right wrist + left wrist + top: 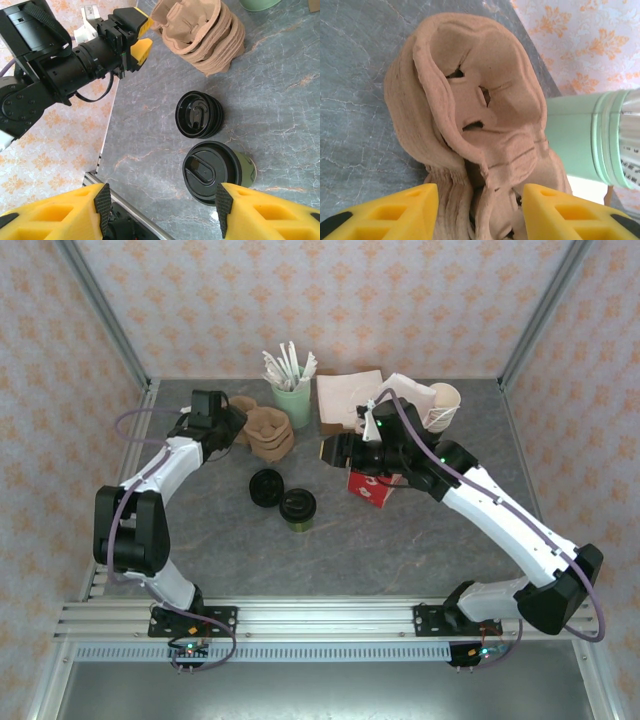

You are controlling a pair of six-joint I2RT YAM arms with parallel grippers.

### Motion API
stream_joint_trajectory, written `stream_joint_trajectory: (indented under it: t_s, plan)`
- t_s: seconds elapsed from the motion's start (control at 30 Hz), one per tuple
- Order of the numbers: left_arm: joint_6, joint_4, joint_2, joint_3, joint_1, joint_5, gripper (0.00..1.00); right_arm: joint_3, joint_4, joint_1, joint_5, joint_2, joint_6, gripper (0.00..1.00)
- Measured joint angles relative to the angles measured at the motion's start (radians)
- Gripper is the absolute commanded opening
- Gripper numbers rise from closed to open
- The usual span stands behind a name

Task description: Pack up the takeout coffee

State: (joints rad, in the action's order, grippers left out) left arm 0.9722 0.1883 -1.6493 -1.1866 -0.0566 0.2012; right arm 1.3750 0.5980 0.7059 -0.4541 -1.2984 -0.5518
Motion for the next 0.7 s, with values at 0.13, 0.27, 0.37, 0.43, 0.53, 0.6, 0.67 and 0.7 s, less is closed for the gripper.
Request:
stream_joint_trajectory:
  t_s: [0.13, 0.27, 0.37, 0.43, 0.53, 0.6, 0.67, 0.7]
  plan:
    - [0.012, -0.009, -0.030, -0.011, 0.019, 0.000, 0.46, 0.011, 0.010, 0.000, -0.002, 0.000, 0.007, 0.60]
    - [0.025, -0.017, -0.048, -0.015, 0.034, 0.000, 0.46, 0.015, 0.014, 0.000, -0.003, 0.000, 0.008, 0.60]
    - [0.027, -0.023, -0.063, -0.029, 0.039, 0.000, 0.44, 0.015, 0.016, 0.000, -0.003, 0.000, 0.008, 0.60]
    - [0.031, -0.027, -0.073, -0.037, 0.040, 0.000, 0.43, 0.015, 0.016, 0.000, -0.004, 0.000, 0.008, 0.60]
    - [0.034, -0.029, -0.094, -0.051, 0.042, 0.000, 0.39, 0.015, 0.016, 0.000, -0.007, 0.000, 0.008, 0.60]
    - [0.037, -0.034, -0.114, -0.063, 0.045, 0.000, 0.36, 0.015, 0.017, 0.000, -0.008, 0.000, 0.008, 0.60]
    - [0.044, -0.040, -0.128, -0.066, 0.051, 0.000, 0.33, 0.015, 0.020, 0.000, -0.010, 0.000, 0.008, 0.60]
    - [0.048, -0.040, -0.134, -0.068, 0.051, 0.000, 0.32, 0.015, 0.023, 0.000, -0.010, 0.001, 0.008, 0.60]
